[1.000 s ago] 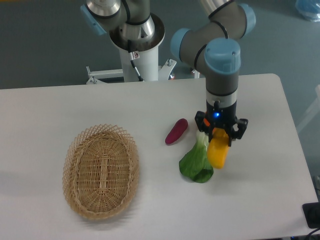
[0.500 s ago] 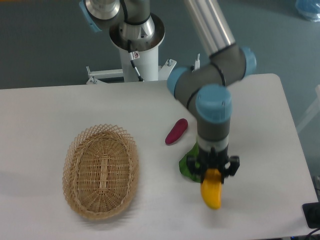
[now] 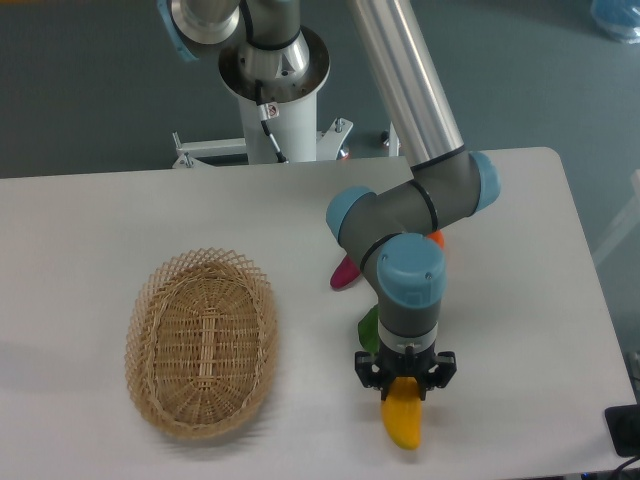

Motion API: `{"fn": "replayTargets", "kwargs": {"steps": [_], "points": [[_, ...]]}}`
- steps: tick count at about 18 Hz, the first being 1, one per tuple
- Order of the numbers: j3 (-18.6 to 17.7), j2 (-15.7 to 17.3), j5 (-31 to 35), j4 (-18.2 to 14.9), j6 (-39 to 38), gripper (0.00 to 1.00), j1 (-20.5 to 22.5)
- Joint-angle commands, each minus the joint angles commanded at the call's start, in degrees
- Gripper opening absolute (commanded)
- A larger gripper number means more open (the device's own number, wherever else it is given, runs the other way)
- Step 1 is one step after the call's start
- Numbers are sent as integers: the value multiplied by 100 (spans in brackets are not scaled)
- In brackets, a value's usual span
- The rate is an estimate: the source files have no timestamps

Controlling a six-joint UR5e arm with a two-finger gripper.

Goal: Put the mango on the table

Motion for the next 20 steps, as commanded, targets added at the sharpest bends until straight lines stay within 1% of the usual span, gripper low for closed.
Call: {"fn": "replayTargets", "kwargs": {"steps": [1,2,4,5,7,11,15,20], "points": [[0,9,9,0,9,50,0],[0,9,9,9,35,58,0],[17,26,148,35,96,96,9],[18,44,280,18,105,100,0],[26,53,466,18,105,100,-35],[79,96,475,18,105,100,-44],[132,254,440,-44,395,100,-35],[132,307,431,-70,404,100,-18]]}}
